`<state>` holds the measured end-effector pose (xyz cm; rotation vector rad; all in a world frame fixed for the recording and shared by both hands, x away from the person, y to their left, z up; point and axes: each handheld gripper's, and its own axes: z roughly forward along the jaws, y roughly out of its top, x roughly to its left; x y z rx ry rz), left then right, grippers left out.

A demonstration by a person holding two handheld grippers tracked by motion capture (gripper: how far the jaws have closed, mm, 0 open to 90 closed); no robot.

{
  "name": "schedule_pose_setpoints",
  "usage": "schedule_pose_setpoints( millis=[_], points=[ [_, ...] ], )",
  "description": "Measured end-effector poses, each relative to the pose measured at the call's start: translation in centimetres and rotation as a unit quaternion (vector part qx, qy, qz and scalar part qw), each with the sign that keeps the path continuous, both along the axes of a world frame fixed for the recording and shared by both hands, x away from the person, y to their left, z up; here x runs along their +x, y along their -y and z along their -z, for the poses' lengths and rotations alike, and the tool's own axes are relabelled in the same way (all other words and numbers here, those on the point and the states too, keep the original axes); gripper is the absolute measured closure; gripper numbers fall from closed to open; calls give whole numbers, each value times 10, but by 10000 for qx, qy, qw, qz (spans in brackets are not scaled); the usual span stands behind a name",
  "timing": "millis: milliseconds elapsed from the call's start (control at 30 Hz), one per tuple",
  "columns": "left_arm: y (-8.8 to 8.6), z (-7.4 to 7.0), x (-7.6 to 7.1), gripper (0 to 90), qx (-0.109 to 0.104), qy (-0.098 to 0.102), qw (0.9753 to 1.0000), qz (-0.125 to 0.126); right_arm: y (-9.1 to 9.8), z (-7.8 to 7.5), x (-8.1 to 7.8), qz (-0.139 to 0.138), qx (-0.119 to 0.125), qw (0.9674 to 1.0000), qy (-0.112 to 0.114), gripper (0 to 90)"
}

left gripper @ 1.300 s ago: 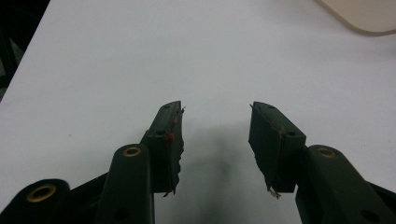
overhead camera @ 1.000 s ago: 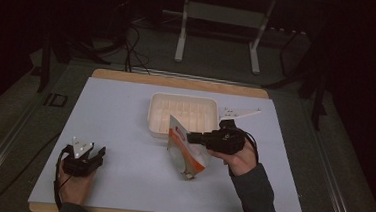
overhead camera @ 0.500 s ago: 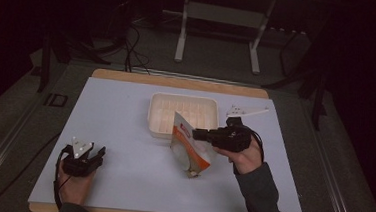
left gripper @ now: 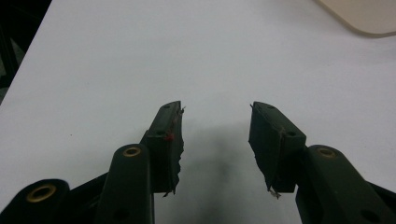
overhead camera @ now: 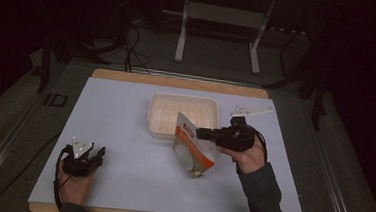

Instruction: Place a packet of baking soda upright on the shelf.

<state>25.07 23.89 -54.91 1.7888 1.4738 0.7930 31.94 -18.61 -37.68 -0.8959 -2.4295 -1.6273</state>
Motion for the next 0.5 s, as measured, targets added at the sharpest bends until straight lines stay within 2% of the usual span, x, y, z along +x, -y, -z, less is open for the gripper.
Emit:
schedule_pose_setpoints(
  millis=[500],
  points=[
    [0, 0, 0, 540, 9, 2, 10000, 2, 10, -6, 1, 99, 82, 9999, 44, 900]
  ],
)
